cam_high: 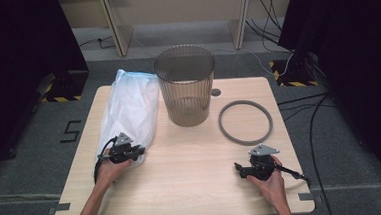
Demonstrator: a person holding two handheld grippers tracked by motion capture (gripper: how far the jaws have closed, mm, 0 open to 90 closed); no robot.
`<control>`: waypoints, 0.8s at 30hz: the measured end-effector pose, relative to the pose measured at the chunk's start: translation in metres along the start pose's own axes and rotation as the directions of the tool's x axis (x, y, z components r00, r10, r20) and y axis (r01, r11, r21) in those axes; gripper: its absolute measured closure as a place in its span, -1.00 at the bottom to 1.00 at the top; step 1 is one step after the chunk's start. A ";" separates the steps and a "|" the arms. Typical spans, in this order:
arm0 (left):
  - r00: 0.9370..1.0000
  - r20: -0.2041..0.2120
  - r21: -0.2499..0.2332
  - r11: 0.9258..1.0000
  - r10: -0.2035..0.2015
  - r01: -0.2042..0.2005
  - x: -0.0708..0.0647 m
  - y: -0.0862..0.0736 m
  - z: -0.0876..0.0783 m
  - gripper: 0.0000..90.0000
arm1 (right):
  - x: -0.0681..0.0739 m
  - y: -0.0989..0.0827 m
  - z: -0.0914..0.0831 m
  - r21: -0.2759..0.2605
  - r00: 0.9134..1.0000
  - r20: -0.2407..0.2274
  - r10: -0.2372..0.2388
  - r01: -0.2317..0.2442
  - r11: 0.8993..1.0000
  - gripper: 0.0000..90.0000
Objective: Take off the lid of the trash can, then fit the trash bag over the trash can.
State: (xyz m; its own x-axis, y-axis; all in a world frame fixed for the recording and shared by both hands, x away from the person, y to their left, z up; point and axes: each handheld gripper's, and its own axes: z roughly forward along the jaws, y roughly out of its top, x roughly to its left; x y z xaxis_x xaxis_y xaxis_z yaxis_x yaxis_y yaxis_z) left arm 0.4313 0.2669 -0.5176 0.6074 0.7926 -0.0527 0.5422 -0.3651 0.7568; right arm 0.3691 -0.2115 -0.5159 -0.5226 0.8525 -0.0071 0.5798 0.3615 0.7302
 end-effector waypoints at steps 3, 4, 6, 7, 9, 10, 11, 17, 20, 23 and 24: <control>1.000 0.006 -0.003 1.000 0.001 -0.001 0.002 0.000 0.001 0.92 | 0.000 0.000 0.000 0.000 1.000 0.000 0.000 0.000 1.000 -0.52; 1.000 0.012 -0.007 1.000 -0.008 0.008 0.002 0.000 0.000 0.92 | 0.000 0.000 0.000 0.000 1.000 0.000 0.000 0.000 1.000 -0.52; 1.000 0.013 -0.016 1.000 -0.017 0.017 0.004 0.000 -0.001 0.93 | 0.000 0.000 0.000 0.000 1.000 0.000 0.000 0.000 1.000 -0.53; 1.000 0.015 -0.025 0.999 -0.024 0.024 0.005 0.000 -0.002 0.94 | 0.000 0.000 0.000 0.000 1.000 0.000 0.000 0.000 1.000 -0.53; 1.000 0.013 -0.022 0.999 -0.024 0.024 0.007 0.001 -0.005 0.94 | 0.000 0.000 0.000 0.000 1.000 0.000 -0.001 0.001 1.000 -0.53; 1.000 0.004 -0.025 0.999 -0.020 0.020 0.008 0.002 -0.006 0.95 | 0.000 0.000 0.000 0.000 1.000 0.000 0.000 0.000 1.000 -0.53; 1.000 0.005 -0.035 0.999 -0.022 0.023 0.009 0.004 -0.008 0.95 | 0.000 0.000 0.000 0.000 1.000 -0.001 -0.001 0.001 1.000 -0.53; 0.999 0.013 -0.073 0.997 -0.031 0.032 0.015 0.015 -0.020 0.96 | 0.000 0.000 0.000 0.000 1.000 -0.001 -0.001 0.001 1.000 -0.53; 0.999 0.020 -0.085 0.995 -0.045 0.046 0.020 0.021 -0.022 0.96 | 0.000 0.000 0.000 0.000 1.000 -0.001 -0.002 0.002 1.000 -0.53; 0.997 0.037 -0.096 0.993 -0.065 0.068 0.026 0.026 -0.024 0.96 | 0.000 0.000 0.000 -0.001 1.000 0.000 -0.002 0.002 1.000 -0.53; 0.997 0.038 -0.097 0.993 -0.069 0.073 0.027 0.029 -0.025 0.96 | 0.000 0.000 0.000 -0.001 1.000 0.000 -0.002 0.002 1.000 -0.53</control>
State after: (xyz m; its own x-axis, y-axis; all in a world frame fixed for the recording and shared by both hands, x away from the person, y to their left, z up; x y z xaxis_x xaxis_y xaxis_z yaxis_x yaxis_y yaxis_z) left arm 0.4490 0.2901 -0.4810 0.5902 0.7968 -0.1298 0.5257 -0.2573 0.8108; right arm 0.3692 -0.2114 -0.5161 -0.5241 0.8516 -0.0083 0.5781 0.3628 0.7309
